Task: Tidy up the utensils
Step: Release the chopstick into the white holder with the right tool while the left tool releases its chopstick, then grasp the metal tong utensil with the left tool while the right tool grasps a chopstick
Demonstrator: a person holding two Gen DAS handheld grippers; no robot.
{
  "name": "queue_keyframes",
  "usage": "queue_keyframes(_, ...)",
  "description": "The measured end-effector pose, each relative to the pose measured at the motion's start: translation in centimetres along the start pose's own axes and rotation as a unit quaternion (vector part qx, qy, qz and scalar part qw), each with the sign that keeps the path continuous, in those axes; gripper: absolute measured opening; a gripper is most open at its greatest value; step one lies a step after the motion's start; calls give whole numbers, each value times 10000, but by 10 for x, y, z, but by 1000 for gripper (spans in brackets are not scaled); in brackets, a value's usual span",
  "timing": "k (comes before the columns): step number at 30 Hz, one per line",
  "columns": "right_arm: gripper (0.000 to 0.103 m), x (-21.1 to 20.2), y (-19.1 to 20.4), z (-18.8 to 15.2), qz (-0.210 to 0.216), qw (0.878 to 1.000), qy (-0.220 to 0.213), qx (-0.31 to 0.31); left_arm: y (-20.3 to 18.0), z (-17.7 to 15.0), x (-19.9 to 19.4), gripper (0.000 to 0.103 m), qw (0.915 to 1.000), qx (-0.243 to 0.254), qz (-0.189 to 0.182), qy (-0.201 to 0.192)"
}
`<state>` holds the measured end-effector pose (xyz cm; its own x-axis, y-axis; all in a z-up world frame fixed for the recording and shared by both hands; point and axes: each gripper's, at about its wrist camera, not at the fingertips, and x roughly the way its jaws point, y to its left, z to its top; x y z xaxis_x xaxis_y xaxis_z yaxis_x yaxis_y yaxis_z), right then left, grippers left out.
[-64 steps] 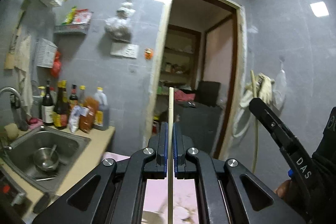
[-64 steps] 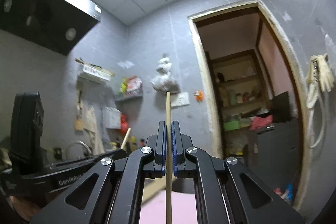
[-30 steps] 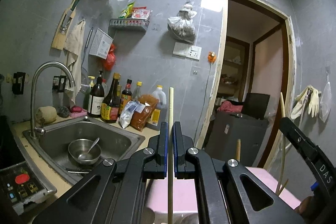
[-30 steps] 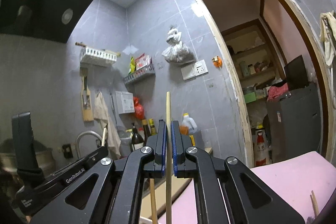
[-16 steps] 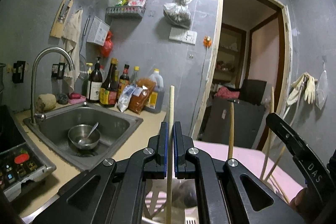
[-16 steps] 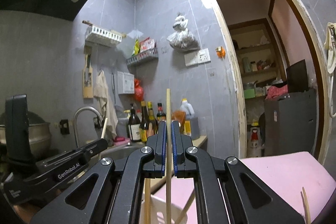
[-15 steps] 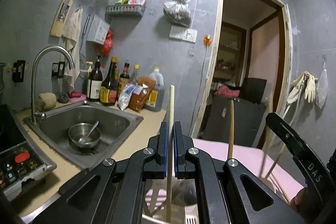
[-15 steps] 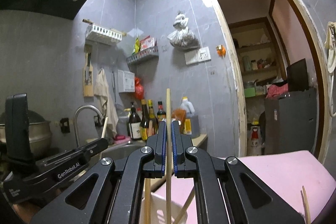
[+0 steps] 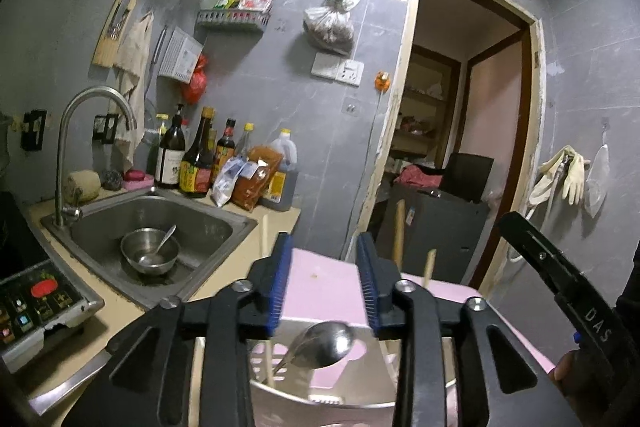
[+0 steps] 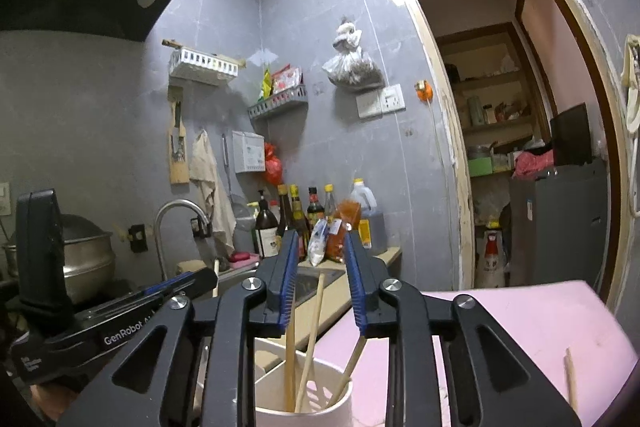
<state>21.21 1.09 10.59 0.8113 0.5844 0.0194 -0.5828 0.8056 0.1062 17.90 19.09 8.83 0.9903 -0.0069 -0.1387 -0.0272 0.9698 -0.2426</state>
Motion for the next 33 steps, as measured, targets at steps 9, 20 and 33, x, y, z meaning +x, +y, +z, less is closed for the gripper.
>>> queue_keyframes(9, 46, -38, -29, 26, -248, 9993, -227, -149, -43, 26, -20, 57, 9990, 166, -323, -258)
queue_keyframes(20, 81, -100, -75, 48, -792, 9951, -448, -378, -99, 24, -26, 95, 9959, 335, -791, -285)
queue_keyframes(33, 103, -145, -120, 45, -1262, 9906, -328, -403, -161, -10, -9, 101, 9873, 792, -1341, 307)
